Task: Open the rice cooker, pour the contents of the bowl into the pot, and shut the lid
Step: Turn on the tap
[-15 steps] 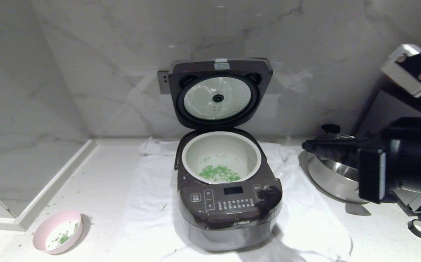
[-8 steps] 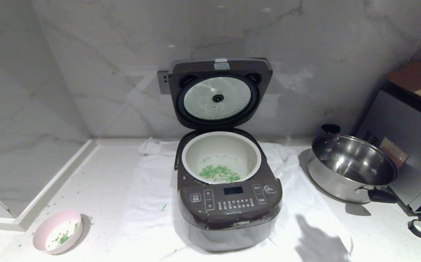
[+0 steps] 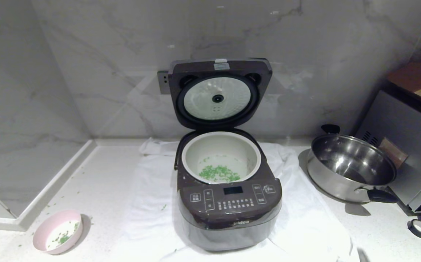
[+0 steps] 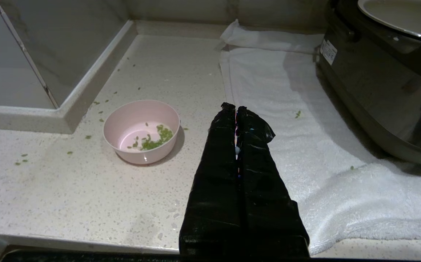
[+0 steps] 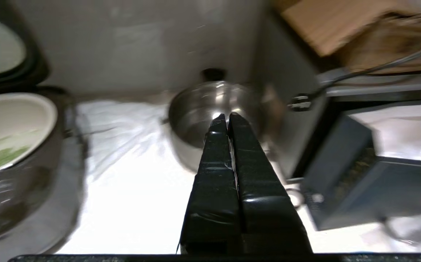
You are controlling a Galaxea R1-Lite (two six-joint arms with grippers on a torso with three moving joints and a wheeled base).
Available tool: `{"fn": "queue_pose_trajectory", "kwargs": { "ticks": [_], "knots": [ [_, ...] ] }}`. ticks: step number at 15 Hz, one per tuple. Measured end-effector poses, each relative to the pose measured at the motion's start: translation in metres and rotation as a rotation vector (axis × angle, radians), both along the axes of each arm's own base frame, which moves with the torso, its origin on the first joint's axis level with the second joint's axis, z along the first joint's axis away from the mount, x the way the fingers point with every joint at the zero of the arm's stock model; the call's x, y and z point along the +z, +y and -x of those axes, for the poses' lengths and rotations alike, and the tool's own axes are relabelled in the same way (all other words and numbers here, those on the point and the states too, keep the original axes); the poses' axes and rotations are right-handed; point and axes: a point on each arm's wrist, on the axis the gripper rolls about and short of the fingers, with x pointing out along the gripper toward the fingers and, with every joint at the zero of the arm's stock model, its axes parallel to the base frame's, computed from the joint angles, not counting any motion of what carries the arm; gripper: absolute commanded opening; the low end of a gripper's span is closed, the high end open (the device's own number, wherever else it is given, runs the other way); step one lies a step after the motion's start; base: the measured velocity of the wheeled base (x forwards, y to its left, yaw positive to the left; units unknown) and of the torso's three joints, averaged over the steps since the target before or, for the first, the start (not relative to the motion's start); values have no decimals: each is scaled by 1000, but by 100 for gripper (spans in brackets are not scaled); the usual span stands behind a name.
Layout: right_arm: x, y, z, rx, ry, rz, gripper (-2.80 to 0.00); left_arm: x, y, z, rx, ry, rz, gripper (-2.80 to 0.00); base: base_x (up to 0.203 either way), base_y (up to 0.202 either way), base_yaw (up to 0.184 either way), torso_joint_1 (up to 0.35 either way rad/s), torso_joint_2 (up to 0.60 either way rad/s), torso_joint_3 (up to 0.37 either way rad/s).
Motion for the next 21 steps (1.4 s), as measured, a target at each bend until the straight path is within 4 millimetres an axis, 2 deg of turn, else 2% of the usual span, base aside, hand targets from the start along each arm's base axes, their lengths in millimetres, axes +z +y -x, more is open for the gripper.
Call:
{"fn": "queue_pose_trajectory", "kwargs": {
  "ticks": [5, 11, 15, 21],
  "knots": [
    [-11, 0, 38, -78, -96, 95, -280, 0, 0, 0, 0, 0, 0, -280, 0, 0, 0, 0, 0, 0],
    [-62, 3, 68, 29, -154, 106, -280, 0, 0, 0, 0, 0, 0, -280, 0, 0, 0, 0, 0, 0],
    [-110, 3, 72, 96, -141, 116, -280, 0, 0, 0, -1, 0, 0, -280, 0, 0, 0, 0, 0, 0],
    [-163, 3, 53, 136, -57, 46, -280, 0, 0, 0, 1, 0, 4, -280, 0, 0, 0, 0, 0, 0]
  ]
}}
